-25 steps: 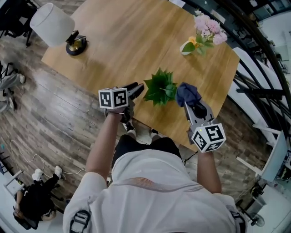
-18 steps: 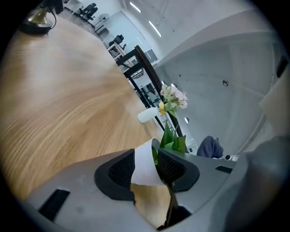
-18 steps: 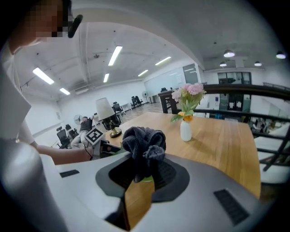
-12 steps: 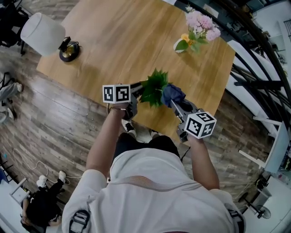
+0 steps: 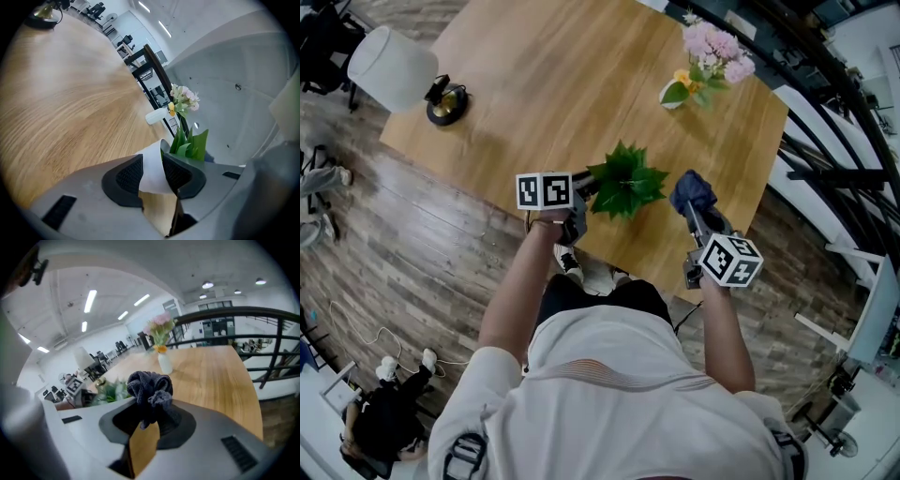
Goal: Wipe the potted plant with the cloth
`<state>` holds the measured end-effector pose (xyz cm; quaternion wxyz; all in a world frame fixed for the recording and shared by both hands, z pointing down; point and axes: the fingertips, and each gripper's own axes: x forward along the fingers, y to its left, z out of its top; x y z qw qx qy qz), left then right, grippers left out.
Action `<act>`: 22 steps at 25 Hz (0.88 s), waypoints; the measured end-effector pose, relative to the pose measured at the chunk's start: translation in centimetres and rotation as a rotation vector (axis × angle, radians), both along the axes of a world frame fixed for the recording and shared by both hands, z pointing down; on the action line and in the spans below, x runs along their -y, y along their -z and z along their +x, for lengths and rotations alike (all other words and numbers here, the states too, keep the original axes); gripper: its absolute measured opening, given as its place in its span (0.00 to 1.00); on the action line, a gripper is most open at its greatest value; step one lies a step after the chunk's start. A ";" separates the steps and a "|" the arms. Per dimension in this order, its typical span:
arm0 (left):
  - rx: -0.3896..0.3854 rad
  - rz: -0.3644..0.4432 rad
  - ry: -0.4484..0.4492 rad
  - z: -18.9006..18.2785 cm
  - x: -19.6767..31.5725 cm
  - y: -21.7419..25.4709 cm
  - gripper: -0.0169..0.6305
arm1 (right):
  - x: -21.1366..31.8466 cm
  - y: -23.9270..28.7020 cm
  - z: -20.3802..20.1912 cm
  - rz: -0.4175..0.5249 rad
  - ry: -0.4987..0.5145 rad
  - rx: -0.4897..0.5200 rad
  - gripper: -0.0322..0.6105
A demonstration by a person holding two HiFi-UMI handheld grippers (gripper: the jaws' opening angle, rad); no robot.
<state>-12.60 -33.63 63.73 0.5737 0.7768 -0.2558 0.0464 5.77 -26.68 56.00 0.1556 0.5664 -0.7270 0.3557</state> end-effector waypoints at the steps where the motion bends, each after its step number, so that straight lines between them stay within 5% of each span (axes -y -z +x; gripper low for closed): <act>1: 0.001 -0.001 0.003 0.0 0.0 0.0 0.23 | 0.2 2.4 -0.9 0.076 0.035 0.019 0.25; 4: 0.003 -0.004 0.016 -0.1 0.0 0.0 0.23 | 0.2 6.8 -6.5 0.190 0.225 0.148 0.25; 7: 0.003 -0.003 0.024 -0.1 0.0 0.0 0.23 | -0.9 5.0 -12.6 0.095 0.397 0.299 0.25; 10: 0.005 0.000 0.030 0.0 0.1 0.0 0.23 | -2.3 0.1 -15.0 -0.022 0.462 0.264 0.25; 18: 0.000 -0.001 0.041 -0.2 0.1 -0.1 0.23 | -4.4 -5.5 -5.2 -0.152 0.168 0.189 0.25; 22: -0.001 -0.005 0.038 -0.1 0.1 -0.2 0.23 | -2.5 -2.4 -1.1 -0.049 0.078 0.105 0.25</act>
